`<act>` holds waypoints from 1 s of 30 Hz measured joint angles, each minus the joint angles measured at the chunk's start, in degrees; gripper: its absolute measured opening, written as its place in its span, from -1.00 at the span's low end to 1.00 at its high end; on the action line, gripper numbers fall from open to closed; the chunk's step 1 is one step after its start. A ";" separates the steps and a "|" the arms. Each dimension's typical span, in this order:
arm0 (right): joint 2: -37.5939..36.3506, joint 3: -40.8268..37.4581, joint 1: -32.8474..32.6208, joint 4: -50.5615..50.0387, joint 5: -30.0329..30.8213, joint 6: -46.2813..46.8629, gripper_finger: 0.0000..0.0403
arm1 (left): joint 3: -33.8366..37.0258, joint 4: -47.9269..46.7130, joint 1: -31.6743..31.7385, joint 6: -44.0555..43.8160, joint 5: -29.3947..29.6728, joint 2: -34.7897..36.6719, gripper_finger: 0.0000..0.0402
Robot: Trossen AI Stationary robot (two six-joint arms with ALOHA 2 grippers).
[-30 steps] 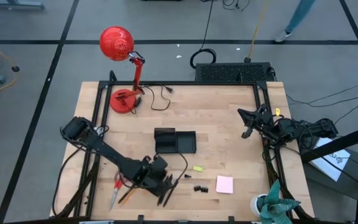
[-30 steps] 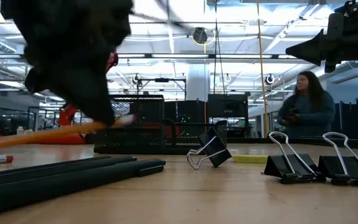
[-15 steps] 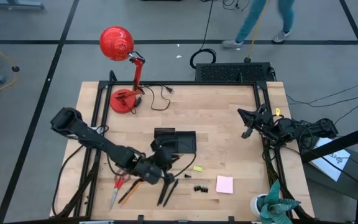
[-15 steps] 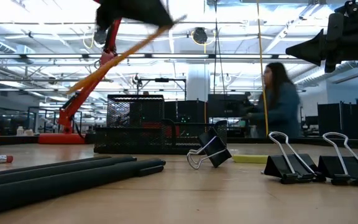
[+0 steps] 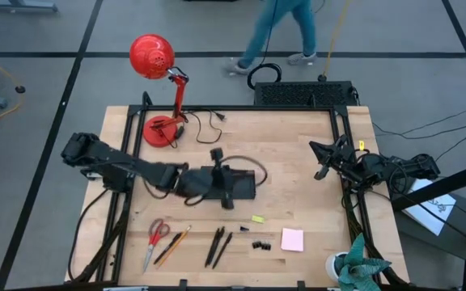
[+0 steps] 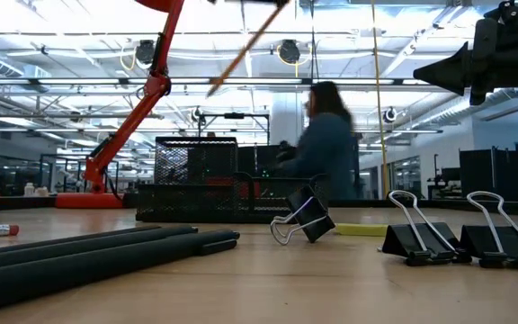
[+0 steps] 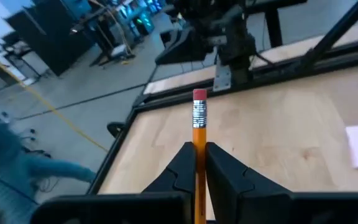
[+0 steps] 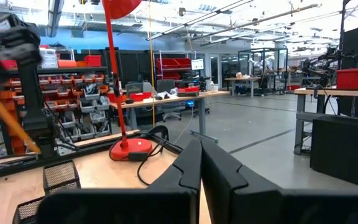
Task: Pick and place office supplies into organizer
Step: Put the right pencil into the top left section of the desk organizer
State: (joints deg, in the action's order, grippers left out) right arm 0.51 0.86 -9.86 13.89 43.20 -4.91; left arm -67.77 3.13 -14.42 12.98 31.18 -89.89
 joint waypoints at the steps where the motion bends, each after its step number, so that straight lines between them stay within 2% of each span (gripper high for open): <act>1: 0.00 -0.01 -0.01 0.00 0.00 -0.01 -0.98 | 0.00 -0.36 1.45 0.16 -2.39 0.00 -0.88; 7: 0.00 0.00 0.01 0.00 0.00 -0.01 -0.98 | 1.49 -0.60 8.70 -0.12 -15.26 0.00 -0.96; 15: 0.00 0.00 0.01 -0.02 0.00 -0.01 -0.98 | 5.27 0.56 12.69 0.18 -22.11 0.00 -0.89; 22: 0.00 0.00 0.01 -0.79 -0.01 1.18 -0.98 | 5.75 1.16 12.86 -0.12 -25.26 0.02 -0.97; 30: 0.02 0.00 0.01 -1.45 0.00 1.27 -0.98 | 5.76 0.06 13.14 -0.65 -25.26 0.02 -0.88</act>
State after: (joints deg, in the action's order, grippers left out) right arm 0.53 0.86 -9.85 12.45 43.20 -3.65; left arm -62.01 3.19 -1.28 12.33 5.92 -89.86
